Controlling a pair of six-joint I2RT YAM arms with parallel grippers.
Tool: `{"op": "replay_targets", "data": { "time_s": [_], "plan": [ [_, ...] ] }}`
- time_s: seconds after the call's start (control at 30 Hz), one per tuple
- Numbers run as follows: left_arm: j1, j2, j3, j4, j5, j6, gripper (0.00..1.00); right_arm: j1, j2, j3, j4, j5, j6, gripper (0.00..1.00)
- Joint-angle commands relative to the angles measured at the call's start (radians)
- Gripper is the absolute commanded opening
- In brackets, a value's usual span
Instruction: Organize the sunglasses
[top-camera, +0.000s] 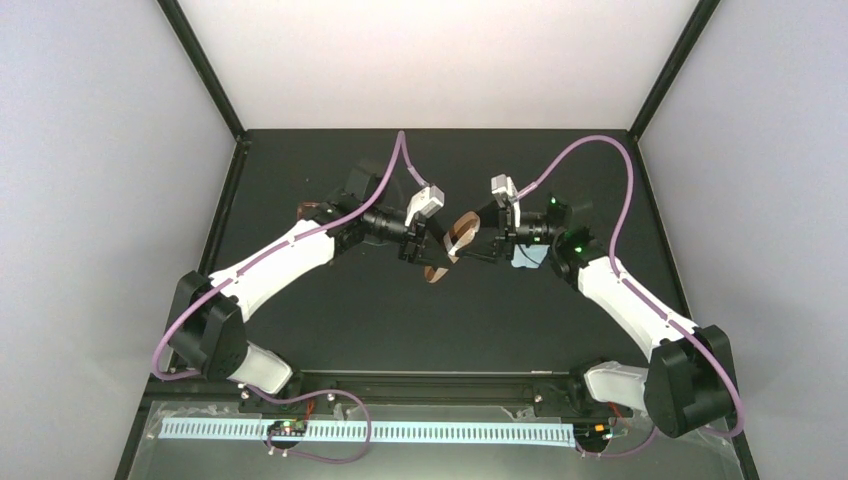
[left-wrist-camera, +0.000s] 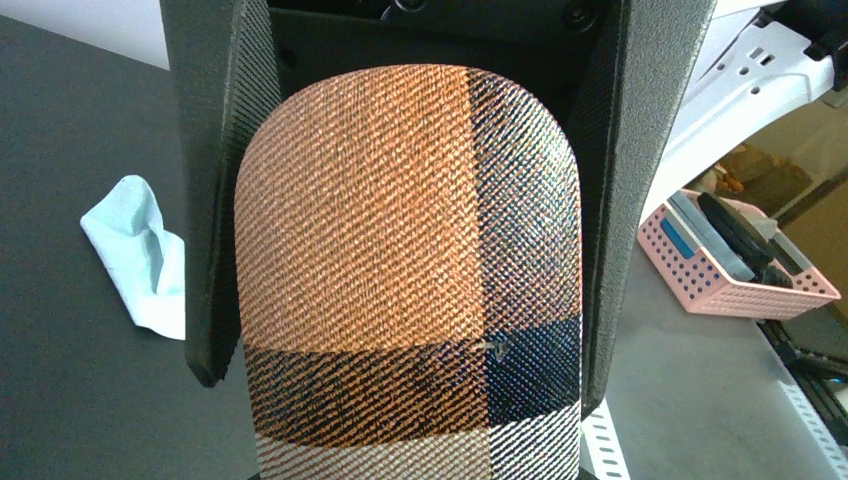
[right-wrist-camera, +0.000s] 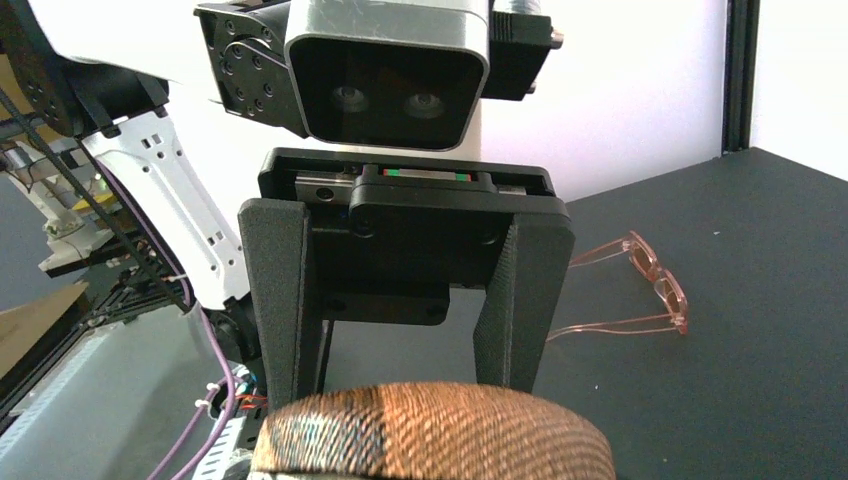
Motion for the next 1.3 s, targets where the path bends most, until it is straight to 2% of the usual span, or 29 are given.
{"op": "replay_targets", "data": {
  "time_s": [0.0, 0.17, 0.37, 0.5, 0.87, 0.93, 1.1, 1.27],
  "plan": [
    [-0.014, -0.021, 0.001, 0.031, 0.036, 0.030, 0.18, 0.019, -0.004, -0.005, 0.042, -0.014, 0.003, 0.77],
    [-0.014, -0.021, 0.003, 0.024, 0.031, 0.042, 0.18, 0.019, 0.001, -0.004, 0.021, -0.015, -0.020, 0.69],
    [-0.015, -0.024, 0.001, 0.016, 0.034, 0.055, 0.19, 0.019, -0.005, 0.004, -0.033, -0.027, -0.077, 0.78],
    [-0.014, -0.025, 0.000, 0.012, 0.040, 0.062, 0.19, 0.019, -0.006, 0.016, -0.086, -0.036, -0.122, 0.77],
    [-0.015, -0.016, 0.000, 0.001, 0.023, 0.080, 0.21, 0.019, 0.008, 0.025, -0.055, -0.040, -0.074, 0.49],
    [-0.014, -0.014, 0.000, -0.002, 0.023, 0.084, 0.24, 0.019, 0.008, 0.025, -0.054, -0.043, -0.074, 0.43],
    [-0.014, -0.016, -0.001, -0.011, 0.022, 0.097, 0.43, 0.020, 0.008, 0.038, -0.106, -0.046, -0.134, 0.29],
    [-0.015, -0.028, -0.003, -0.022, 0.004, 0.114, 0.59, 0.019, 0.010, 0.056, -0.171, -0.050, -0.191, 0.21]
  ]
}}
